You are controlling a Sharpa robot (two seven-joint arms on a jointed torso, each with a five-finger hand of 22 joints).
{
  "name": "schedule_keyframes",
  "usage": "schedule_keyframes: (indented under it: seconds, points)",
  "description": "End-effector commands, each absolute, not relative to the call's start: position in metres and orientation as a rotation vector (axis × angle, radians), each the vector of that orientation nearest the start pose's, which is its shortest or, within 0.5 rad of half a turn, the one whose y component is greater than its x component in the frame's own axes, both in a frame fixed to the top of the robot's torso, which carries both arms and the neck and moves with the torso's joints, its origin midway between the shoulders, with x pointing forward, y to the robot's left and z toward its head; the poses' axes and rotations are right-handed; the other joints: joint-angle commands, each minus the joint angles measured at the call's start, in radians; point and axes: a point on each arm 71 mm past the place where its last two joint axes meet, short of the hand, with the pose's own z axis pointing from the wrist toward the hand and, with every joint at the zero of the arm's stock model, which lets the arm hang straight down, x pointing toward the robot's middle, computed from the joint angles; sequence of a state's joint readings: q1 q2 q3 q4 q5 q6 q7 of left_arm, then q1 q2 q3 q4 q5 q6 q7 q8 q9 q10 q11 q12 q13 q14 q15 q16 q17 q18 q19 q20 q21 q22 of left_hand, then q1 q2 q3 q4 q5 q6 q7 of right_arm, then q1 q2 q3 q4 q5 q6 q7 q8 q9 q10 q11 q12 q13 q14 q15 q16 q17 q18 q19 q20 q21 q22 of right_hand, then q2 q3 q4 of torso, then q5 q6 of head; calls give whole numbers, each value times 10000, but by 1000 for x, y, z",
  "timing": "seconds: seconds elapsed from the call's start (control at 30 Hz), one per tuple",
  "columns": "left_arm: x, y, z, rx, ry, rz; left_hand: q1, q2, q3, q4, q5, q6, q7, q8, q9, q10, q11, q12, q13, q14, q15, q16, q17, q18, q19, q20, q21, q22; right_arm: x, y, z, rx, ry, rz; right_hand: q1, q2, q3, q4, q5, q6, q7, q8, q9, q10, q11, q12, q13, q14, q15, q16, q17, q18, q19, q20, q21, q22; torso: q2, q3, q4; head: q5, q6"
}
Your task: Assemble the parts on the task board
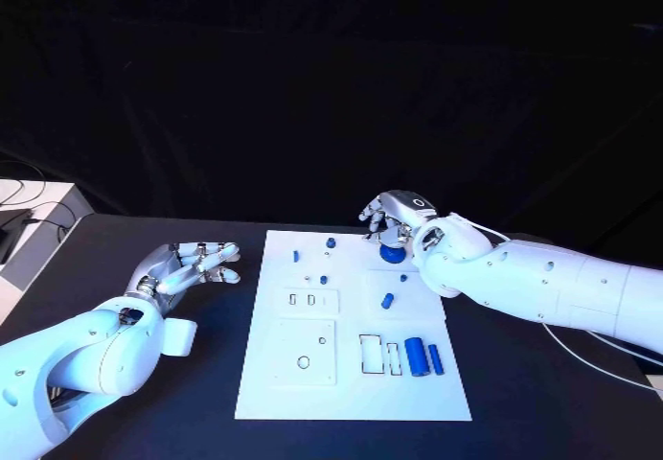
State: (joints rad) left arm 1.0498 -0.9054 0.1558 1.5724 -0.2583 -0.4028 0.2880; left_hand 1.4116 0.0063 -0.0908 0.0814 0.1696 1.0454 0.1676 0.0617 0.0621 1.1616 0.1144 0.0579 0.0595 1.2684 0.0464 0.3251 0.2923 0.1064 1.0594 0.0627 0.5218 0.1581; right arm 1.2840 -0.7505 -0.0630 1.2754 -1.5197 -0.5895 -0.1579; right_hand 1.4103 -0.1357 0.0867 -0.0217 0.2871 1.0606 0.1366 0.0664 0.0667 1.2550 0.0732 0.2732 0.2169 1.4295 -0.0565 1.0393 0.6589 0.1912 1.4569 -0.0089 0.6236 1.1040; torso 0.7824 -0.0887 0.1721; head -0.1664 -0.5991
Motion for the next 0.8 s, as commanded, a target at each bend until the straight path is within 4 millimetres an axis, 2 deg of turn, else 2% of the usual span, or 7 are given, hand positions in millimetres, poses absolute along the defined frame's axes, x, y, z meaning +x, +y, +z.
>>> schedule_keyframes:
  seconds: [0.03, 0.07, 0.1, 0.2, 0.3, 0.43, 0.8]
  points:
    - [480, 229, -174, -9851, 14098, -14405, 2, 61, -9, -22, -60, -49, -23, 8, 9, -53, -4, 12, 4, 22, 22, -73, -13, 17, 31, -24, 45, -16, 540, -249, -147, 324, 14336, 4626, -384, 317, -563, -174, 126, -71, 25, 94, 30, -974, -563, 4631, 4847, -35, -79, 624, 839, -518, 609, -759, 1140, 659, 29, 43, -55, -17, 58]
    - [480, 228, -174, -9831, 14109, -14449, 14, 61, -4, -30, -58, -56, -29, 7, 9, -57, -5, 13, 4, 23, 21, -71, -13, 17, 29, -24, 45, -17, 540, -255, -147, 394, 14492, 4543, -521, 266, -584, -170, 125, -158, 51, 141, 38, -1562, -494, 5923, 6291, -7, -9, 991, 1392, -513, 640, -685, 1573, 926, 35, 52, -61, -23, 67]
    - [480, 228, -174, -9818, 14116, -14478, 14, 61, -4, -30, -58, -56, -29, 7, 9, -57, -5, 13, 4, 23, 21, -71, -13, 17, 29, -24, 45, -17, 539, -259, -148, 443, 14618, 4471, -557, 194, -555, -184, 125, -218, 36, 176, 38, -1543, -455, 6558, 7150, 10, 28, 1256, 1806, -486, 649, -629, 1869, 1125, 40, 60, -64, -34, 83]
    - [479, 227, -173, -9778, 14134, -14565, 14, 61, -4, -30, -58, -56, -29, 7, 9, -57, -5, 13, 4, 23, 21, -71, -13, 17, 29, -24, 45, -17, 538, -272, -149, 597, 15001, 4210, -746, -5, -600, 57, 246, -376, 75, 234, 42, -883, -364, 8068, 9029, 72, 153, 2044, 3043, -505, 696, -497, 2988, 1841, 54, 78, -64, -60, 85]
    - [479, 226, -173, -9746, 14140, -14628, 30, 63, 6, -38, -58, -61, -26, 9, 10, -64, -5, 13, 4, 23, 19, -68, -11, 17, 28, -26, 51, -19, 537, -280, -151, 698, 15256, 4004, -745, -125, -632, 305, 287, -466, 102, 304, 39, -469, -307, 8695, 9988, 122, 233, 2494, 3927, -527, 720, -389, 3778, 2431, 53, 68, -57, -81, 61]
    - [479, 225, -173, -9692, 14147, -14732, 19, 43, -5, -39, -62, -72, -28, 7, 9, -74, -1, 12, 4, 15, 24, -70, -12, 13, 19, -25, 51, -23, 538, -288, -153, 866, 15554, 3784, -764, -254, -586, 508, 322, -517, 120, 345, 41, -160, -270, 9047, 10579, 180, 277, 2615, 4356, -519, 749, -328, 4024, 2765, 28, 46, -42, -104, 30]
    - [477, 222, -172, -9610, 14168, -14822, 28, 54, 7, -48, -60, -88, -25, 9, 10, -87, 1, 13, 5, 12, 24, -65, -10, 14, 19, -27, 60, -25, 542, -296, -160, 1251, 16196, 3528, -847, -316, -588, 595, 434, -552, 127, 332, 34, -34, -271, 9106, 10789, 212, 292, 2656, 4553, -518, 769, -314, 4055, 2926, 18, 17, -41, -166, -31]
